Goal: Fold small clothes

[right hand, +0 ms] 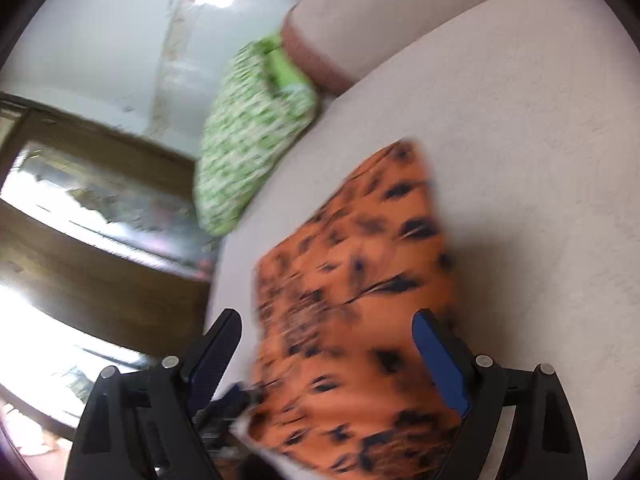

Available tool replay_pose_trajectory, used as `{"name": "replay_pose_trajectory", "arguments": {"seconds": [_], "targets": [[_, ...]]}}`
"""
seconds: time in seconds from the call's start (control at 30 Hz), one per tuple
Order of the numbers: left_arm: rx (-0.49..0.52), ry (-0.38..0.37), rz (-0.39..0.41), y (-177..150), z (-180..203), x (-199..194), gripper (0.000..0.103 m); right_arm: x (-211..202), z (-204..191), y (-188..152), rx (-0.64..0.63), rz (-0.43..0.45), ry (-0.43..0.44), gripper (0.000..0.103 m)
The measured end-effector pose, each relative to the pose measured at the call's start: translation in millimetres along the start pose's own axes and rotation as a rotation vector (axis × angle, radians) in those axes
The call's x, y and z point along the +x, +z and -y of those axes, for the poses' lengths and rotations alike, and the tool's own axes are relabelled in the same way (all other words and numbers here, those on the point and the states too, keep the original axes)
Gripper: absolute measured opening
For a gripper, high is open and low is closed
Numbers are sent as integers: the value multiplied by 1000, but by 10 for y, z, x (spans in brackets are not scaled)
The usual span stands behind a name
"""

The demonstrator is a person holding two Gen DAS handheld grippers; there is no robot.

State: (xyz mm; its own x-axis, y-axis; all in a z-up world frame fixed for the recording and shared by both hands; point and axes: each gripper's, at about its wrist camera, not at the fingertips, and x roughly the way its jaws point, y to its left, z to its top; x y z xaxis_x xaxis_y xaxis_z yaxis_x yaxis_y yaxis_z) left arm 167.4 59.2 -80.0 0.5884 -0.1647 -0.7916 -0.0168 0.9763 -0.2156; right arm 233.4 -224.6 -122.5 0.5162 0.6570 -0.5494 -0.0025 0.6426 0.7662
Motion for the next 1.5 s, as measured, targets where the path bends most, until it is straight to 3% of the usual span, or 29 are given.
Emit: {"name": "replay_pose_trajectory", "arguments": {"seconds": [0.1, 0.23, 0.37, 0.4, 0.43, 0.47, 0.53, 0.6, 0.67, 0.7, 0.73, 0.8, 0.97, 1.03, 1.07, 1.1, 1.2, 1.33, 1.5], "targets": [[-61, -15, -34, 89, -209, 153, 68, 84, 229, 27, 72, -28, 18, 89], [-126, -94, -85, 143, -328, 341, 68, 292, 440, 57, 207, -43, 142, 89], [-117, -120, -100, 186, -328, 478, 67, 491, 487, 90, 221, -75, 117, 88], [-102, -100, -129, 184, -332, 563, 56, 527, 419, 103, 164, -86, 92, 78], [-100, -105, -149, 177, -346, 638, 55, 551, 359, 93, 116, -103, 34, 53], [-103, -111, -141, 170, -361, 656, 55, 565, 331, 70, 91, -107, -2, 44], [-80, -93, -131, 173, -326, 632, 54, 535, 265, 47, 56, -94, -40, 43], [-62, -82, -123, 161, -290, 627, 55, 543, 231, 45, 24, -102, -70, 43], [-73, -96, -123, 164, -312, 627, 55, 522, 252, 62, 30, -109, -50, 53], [-74, -101, -124, 162, -323, 626, 56, 478, 273, 84, 64, -93, 5, 72], [-78, -107, -126, 167, -352, 627, 56, 437, 292, 94, 81, -71, 35, 85], [-107, -141, -129, 181, -444, 573, 55, 396, 327, 129, 117, -21, 56, 86], [-142, -214, -69, 250, -667, 359, 57, 447, 354, -16, 115, -80, 58, 86], [-163, -248, -102, 239, -721, 460, 57, 481, 334, -70, 91, -99, 70, 86], [-182, -266, -153, 204, -755, 603, 57, 521, 300, -94, 70, -113, 51, 86], [-187, -273, -152, 183, -778, 638, 55, 539, 266, -118, 38, -117, 16, 85], [-170, -297, -148, 175, -793, 599, 39, 569, 140, -203, -68, -135, -93, 66], [-190, -334, -161, 194, -854, 573, 30, 552, 81, -189, -79, -135, -102, 49], [-155, -346, -116, 287, -781, 287, 28, 282, -122, -135, -151, -84, -95, 41]]}}
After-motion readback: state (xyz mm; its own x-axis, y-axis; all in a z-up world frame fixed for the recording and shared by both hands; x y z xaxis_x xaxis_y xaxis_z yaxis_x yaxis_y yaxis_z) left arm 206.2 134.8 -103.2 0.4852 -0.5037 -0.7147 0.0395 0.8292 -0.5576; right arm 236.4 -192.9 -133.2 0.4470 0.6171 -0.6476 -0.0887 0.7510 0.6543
